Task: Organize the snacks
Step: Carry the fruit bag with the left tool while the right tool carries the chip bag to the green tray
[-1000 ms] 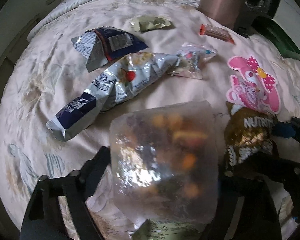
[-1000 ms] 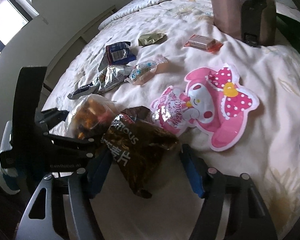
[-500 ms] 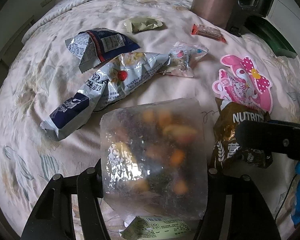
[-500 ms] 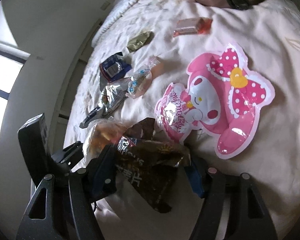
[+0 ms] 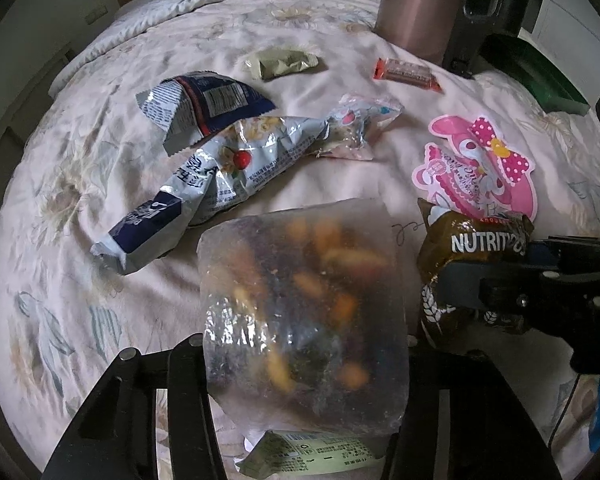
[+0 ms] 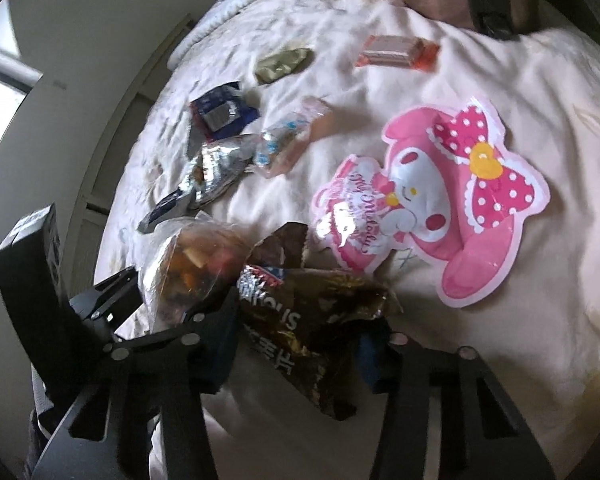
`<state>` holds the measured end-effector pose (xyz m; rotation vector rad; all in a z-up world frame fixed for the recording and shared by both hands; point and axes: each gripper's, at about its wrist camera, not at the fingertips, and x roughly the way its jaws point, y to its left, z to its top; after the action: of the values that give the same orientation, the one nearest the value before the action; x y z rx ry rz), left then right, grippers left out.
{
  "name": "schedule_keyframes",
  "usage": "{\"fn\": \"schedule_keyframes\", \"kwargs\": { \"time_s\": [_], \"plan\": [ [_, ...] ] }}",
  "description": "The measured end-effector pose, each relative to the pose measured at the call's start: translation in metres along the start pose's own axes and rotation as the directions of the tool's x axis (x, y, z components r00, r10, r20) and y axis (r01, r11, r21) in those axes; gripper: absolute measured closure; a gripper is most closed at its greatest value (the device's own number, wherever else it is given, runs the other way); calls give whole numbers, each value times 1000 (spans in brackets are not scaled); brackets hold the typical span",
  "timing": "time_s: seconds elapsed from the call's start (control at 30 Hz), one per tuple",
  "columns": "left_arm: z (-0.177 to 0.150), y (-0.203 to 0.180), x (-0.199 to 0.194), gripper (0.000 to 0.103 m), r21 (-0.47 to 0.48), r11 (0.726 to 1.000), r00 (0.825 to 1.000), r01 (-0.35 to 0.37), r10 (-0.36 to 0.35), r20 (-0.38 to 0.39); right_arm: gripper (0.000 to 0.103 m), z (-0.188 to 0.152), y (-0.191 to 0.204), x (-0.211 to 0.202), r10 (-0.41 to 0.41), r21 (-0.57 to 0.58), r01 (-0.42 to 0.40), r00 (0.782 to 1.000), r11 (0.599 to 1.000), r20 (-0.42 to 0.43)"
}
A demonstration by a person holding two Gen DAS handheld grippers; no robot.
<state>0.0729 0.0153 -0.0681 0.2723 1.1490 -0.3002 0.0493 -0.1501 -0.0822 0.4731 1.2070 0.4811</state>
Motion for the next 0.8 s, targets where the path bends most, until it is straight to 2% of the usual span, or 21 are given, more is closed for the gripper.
{"fn": "schedule_keyframes", "kwargs": {
  "time_s": [0.17, 0.43, 0.53, 0.7, 0.8],
  "plan": [
    [-7, 3, -13, 59, -15, 1000, 1000, -14, 14, 17, 73, -7, 3, -16, 28, -40, -27, 1000, 999, 9],
    [-23, 13, -47, 59, -122, 992, 998, -20, 27, 56, 73, -18, 2, -53, 90, -76, -87, 995, 993, 37],
    [-27, 11, -57, 59, -157, 987, 998, -20, 29, 56, 74, -23, -9, -70, 106, -66, -103, 993, 993, 53],
    [-23, -25, -74, 59, -156, 988, 998, 2, 8, 63, 73, -30, -42, -107, 107, -30, -104, 989, 994, 105],
    [-10, -61, -81, 59, -116, 992, 997, 45, -37, 70, 74, -33, -73, -139, 92, 13, -95, 983, 995, 161]
  ]
}}
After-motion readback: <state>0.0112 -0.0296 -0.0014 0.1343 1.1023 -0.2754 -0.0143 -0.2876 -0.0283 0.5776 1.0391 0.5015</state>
